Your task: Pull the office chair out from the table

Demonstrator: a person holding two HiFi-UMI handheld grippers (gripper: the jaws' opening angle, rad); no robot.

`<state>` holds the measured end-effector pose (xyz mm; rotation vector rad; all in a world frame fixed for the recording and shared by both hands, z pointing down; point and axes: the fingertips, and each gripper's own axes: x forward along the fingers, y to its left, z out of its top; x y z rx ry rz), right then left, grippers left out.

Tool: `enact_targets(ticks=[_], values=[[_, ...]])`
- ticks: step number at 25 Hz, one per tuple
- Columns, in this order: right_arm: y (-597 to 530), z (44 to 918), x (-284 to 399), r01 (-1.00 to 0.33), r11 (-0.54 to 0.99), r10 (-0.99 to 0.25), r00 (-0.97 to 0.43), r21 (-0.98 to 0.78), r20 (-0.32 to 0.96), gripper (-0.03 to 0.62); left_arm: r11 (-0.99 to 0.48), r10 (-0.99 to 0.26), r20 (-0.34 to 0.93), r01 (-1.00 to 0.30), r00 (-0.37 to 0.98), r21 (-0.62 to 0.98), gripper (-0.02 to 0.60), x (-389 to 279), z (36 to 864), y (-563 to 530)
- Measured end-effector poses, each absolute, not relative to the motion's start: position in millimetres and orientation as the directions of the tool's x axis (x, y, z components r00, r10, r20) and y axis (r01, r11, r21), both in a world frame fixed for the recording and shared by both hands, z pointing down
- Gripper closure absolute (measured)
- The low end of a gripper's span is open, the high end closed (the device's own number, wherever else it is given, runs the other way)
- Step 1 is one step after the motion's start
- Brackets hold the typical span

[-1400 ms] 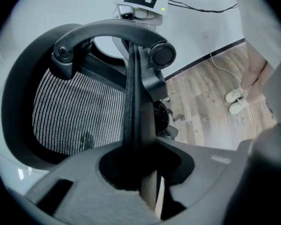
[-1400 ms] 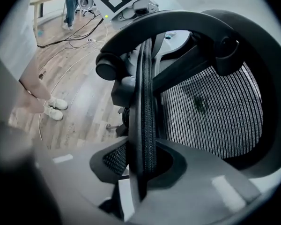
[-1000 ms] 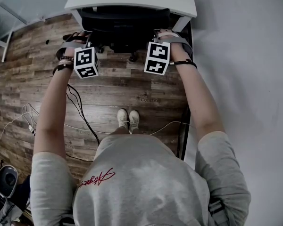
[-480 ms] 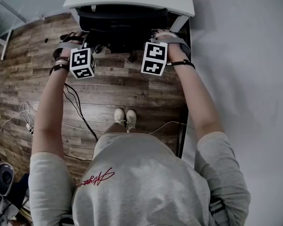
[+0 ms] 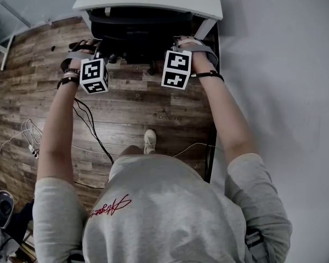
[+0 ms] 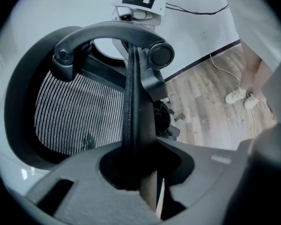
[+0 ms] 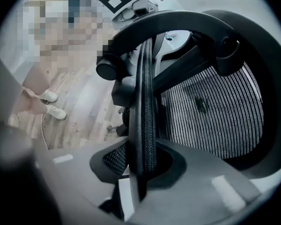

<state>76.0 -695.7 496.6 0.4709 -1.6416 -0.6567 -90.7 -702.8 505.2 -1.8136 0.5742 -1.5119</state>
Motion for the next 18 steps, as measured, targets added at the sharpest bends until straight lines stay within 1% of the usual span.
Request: enact_targets(ticks=[18], values=[[-635, 494, 73, 0.038, 0.761, -0.636, -0.153, 0.647, 0.757, 0.510, -0.642, -0.719, 0.650, 0.120, 0.247, -0.757, 0.512, -93, 502, -648]])
